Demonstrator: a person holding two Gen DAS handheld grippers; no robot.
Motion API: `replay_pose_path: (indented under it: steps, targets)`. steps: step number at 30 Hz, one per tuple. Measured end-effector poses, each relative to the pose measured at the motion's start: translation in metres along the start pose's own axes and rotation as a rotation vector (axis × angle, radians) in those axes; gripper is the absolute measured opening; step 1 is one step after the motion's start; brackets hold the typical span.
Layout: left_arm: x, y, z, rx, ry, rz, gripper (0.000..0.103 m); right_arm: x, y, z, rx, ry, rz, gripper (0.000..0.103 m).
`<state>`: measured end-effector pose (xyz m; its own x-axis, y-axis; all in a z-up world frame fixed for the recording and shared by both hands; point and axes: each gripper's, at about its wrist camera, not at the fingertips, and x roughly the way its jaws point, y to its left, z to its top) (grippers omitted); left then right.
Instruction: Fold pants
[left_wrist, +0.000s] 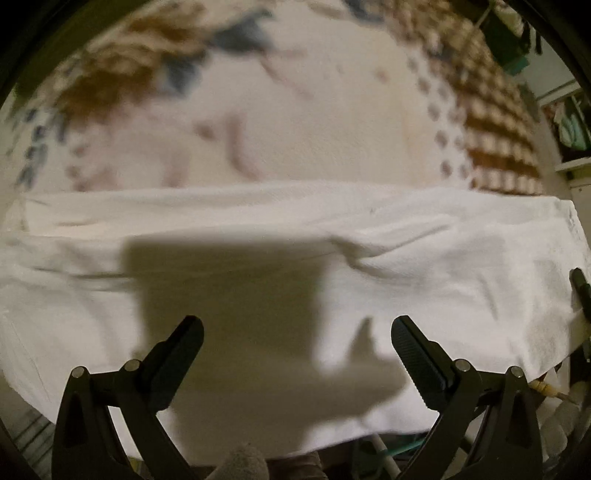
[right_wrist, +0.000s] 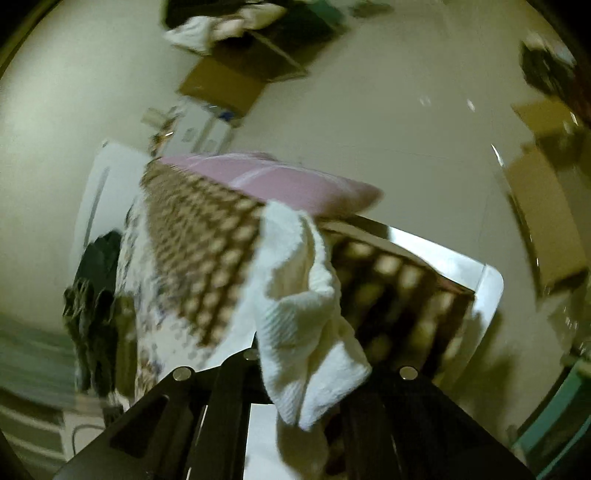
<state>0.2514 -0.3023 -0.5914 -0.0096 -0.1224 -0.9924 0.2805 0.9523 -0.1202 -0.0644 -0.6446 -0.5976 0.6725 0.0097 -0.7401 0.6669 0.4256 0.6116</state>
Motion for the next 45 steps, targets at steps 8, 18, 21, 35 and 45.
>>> replay_pose_path:
  steps: [8,18,21,35,45]
  targets:
    - [-0.09,0.112,-0.045,-0.149,-0.097,-0.081,0.103,-0.032,0.143,-0.071,-0.278,0.063,0.092,0.007]
    - [-0.124,0.288,-0.114,-0.369,-0.148,-0.013,0.103,0.059,0.265,-0.318,-0.64,0.378,0.12,0.007]
    - [-0.116,0.331,-0.129,-0.431,-0.136,-0.003,0.103,0.094,0.27,-0.381,-0.71,0.451,0.069,0.008]
    - [-0.065,0.303,-0.085,-0.33,-0.11,-0.226,0.103,0.065,0.221,-0.356,-0.597,0.593,-0.072,0.074]
    - [-0.033,0.228,-0.062,-0.037,-0.079,-0.071,0.103,0.071,0.181,-0.309,-0.493,0.497,-0.248,0.074]
